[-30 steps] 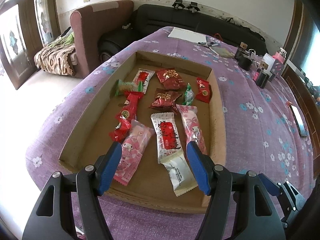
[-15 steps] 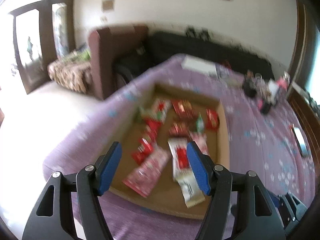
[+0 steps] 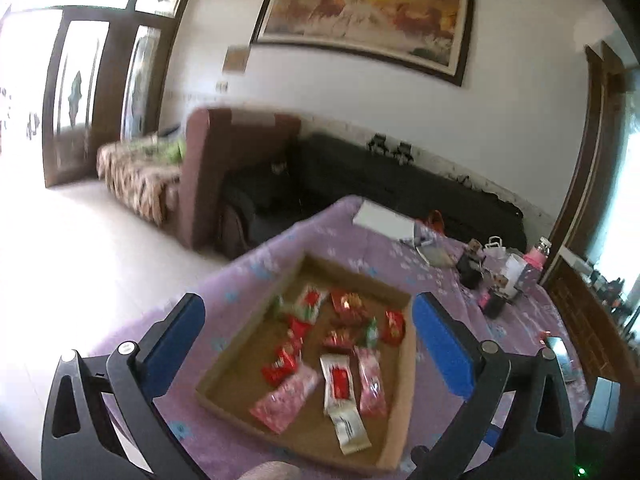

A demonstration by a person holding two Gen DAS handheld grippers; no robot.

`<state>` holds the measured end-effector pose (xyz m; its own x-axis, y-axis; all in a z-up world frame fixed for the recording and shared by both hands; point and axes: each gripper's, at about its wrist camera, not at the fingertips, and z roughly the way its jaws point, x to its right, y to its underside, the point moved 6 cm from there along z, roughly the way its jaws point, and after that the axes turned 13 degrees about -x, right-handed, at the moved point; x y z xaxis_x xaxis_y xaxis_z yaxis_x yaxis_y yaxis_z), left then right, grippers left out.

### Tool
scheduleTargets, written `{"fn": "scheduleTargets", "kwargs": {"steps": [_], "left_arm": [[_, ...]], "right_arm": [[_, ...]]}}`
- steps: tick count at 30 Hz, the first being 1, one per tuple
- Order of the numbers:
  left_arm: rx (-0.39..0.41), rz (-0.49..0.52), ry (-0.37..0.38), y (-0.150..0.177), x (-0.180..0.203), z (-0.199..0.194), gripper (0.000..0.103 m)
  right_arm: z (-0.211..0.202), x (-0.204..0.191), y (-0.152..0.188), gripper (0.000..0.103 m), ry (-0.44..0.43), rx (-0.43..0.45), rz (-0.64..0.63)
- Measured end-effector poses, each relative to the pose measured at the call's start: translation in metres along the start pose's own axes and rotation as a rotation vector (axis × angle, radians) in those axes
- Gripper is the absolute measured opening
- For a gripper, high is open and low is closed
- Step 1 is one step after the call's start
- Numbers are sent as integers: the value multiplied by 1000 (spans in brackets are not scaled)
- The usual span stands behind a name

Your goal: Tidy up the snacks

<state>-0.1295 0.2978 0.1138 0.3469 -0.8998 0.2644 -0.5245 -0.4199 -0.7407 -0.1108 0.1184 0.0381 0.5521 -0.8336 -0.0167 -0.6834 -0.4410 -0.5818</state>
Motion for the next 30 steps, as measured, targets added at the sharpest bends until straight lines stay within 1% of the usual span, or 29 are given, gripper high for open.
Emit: {"fn": "scheduleTargets", "kwargs": {"steps": [2, 6, 8, 10, 15, 19, 27, 30], "left_arm": [[-4, -12, -8, 3, -3, 3, 103], [18, 25, -96, 11, -4, 2, 103], [27, 40, -120, 16, -5, 3, 103], [2, 54, -135, 20, -5, 9, 103], [-71, 62, -129, 30, -11, 25, 103], [-116, 50, -141, 35, -18, 34, 103], [-175, 25, -167, 43, -32, 46, 103], [-208, 25, -164, 46, -32, 51, 103]], "right_arm": [[-1, -1, 2, 73, -2, 2, -2], [2, -4, 5, 73, 10, -12, -11], [5, -5, 6, 73, 6, -18, -9], [7, -7, 7, 73, 3, -24, -9], [14, -20, 10, 73, 8, -47, -40], [17, -28, 11, 73, 20, -55, -69], [26, -35, 5, 73, 6, -73, -73], [29, -37, 4, 73, -4, -83, -74]]}}
